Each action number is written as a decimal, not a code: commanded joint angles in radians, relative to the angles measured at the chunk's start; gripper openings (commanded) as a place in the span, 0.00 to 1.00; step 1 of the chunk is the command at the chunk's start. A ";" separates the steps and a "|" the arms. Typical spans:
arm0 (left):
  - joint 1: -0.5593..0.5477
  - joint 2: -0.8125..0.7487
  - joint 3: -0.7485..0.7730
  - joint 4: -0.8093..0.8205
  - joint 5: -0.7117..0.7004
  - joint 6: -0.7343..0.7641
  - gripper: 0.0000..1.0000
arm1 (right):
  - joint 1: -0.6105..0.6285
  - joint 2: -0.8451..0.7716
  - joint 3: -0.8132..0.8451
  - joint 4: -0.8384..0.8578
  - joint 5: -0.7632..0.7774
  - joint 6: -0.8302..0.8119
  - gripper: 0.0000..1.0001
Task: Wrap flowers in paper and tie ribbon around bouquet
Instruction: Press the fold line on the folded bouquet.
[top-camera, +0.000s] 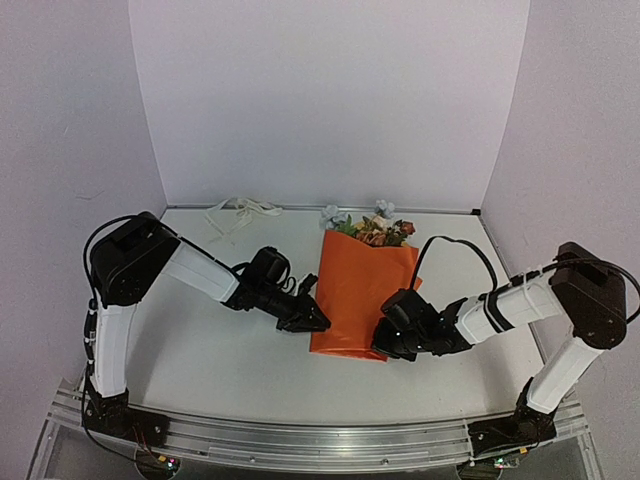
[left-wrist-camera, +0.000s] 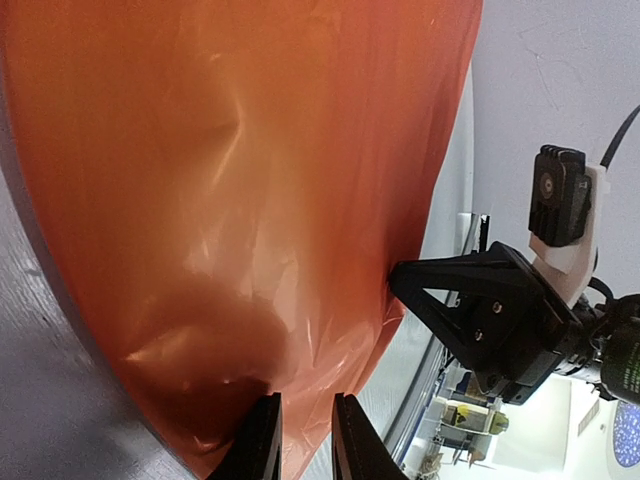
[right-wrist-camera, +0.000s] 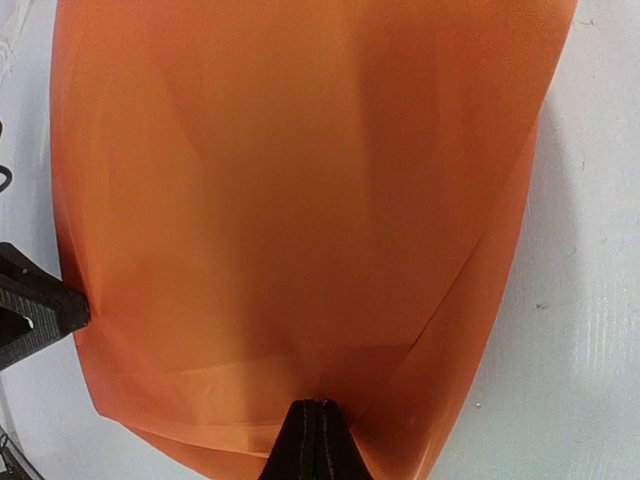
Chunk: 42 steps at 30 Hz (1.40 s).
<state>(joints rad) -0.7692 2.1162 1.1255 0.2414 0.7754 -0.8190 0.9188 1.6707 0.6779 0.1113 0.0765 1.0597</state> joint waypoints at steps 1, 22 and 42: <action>-0.044 -0.022 0.008 -0.055 -0.090 -0.028 0.20 | -0.010 0.014 0.023 -0.147 0.005 -0.054 0.04; -0.132 -0.084 -0.007 -0.138 -0.210 -0.045 0.20 | 0.025 -0.035 0.248 -0.376 0.020 -0.211 0.10; -0.098 -0.138 -0.049 -0.039 -0.175 -0.080 0.21 | 0.057 0.099 0.190 -0.344 -0.007 -0.096 0.08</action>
<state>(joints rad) -0.8952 2.0486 1.1034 0.1492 0.5901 -0.8726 0.9714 1.7523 0.9021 -0.2296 0.0621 0.9250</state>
